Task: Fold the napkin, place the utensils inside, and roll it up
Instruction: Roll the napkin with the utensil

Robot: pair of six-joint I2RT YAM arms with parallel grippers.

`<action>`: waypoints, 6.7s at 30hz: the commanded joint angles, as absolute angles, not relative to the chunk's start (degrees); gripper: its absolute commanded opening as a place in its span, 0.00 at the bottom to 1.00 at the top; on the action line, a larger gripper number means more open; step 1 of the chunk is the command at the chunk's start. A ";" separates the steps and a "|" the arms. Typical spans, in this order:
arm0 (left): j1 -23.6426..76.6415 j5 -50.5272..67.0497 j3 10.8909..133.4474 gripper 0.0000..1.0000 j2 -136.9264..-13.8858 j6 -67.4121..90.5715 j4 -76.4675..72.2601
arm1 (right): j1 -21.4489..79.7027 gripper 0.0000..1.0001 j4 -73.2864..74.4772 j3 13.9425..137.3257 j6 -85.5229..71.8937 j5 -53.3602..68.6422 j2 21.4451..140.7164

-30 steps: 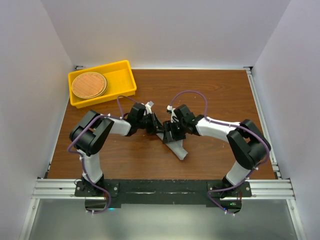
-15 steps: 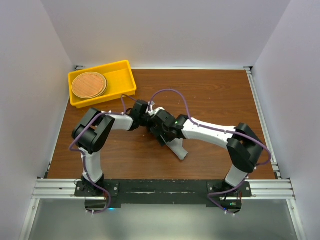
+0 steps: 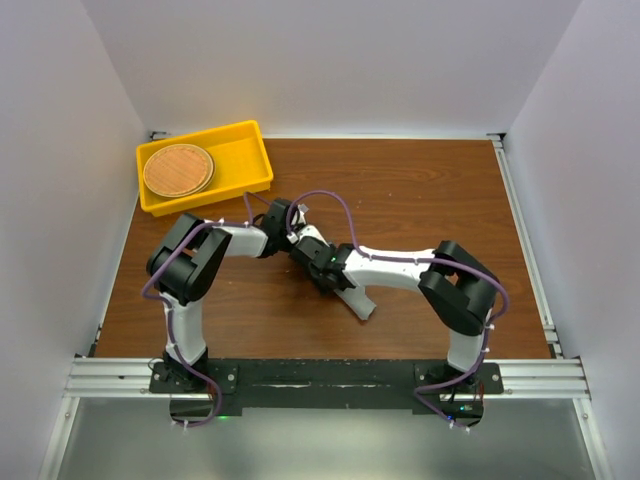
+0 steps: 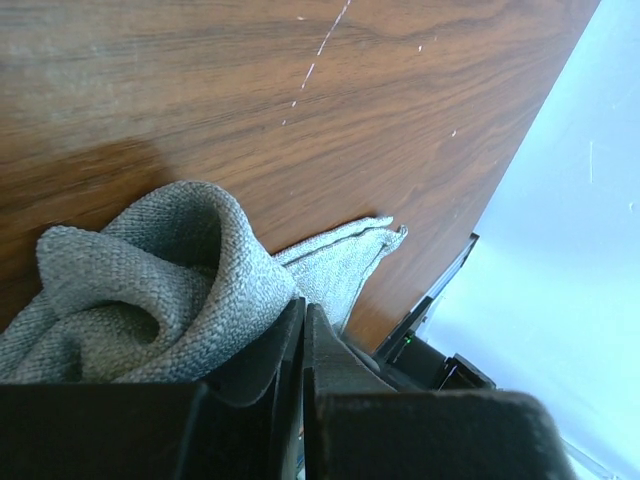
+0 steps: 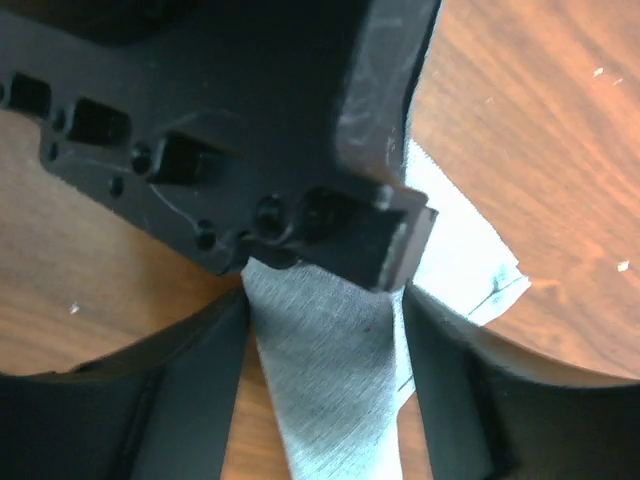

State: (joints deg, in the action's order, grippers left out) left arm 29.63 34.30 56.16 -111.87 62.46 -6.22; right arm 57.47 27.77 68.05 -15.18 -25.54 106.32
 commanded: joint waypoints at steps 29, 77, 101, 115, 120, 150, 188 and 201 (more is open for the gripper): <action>28.12 35.25 51.44 0.32 -104.50 59.94 -13.70 | 27.60 0.10 -5.81 48.78 -26.81 55.73 112.23; 26.19 36.47 53.17 0.27 -113.03 51.06 -7.12 | 48.51 0.55 36.29 59.67 -18.03 -8.96 90.27; 24.43 38.06 54.93 0.31 -113.56 53.09 -0.62 | 60.73 0.61 32.44 71.55 -11.95 -28.04 110.92; 16.35 29.45 62.13 0.59 -98.71 41.84 9.66 | 43.89 0.01 15.83 63.02 -16.34 21.27 104.41; 16.08 29.79 64.51 0.59 -97.03 41.82 9.86 | 36.84 0.00 10.21 61.97 -22.14 40.67 106.52; 22.50 35.24 54.05 0.52 -113.29 48.78 -11.25 | 29.26 0.58 32.76 66.62 -10.99 32.09 104.95; 21.45 39.20 64.07 0.52 -117.51 46.14 6.77 | 53.35 0.73 34.02 74.19 -0.88 -14.15 105.90; 21.18 40.60 66.88 0.56 -117.51 46.67 7.91 | 53.44 0.52 33.13 74.18 -3.07 -16.61 111.70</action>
State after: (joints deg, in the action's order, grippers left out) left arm 22.20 43.35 65.89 -116.14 48.75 4.73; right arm 53.34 33.41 73.19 -2.61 -14.26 108.79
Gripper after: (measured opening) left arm 0.547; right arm 0.555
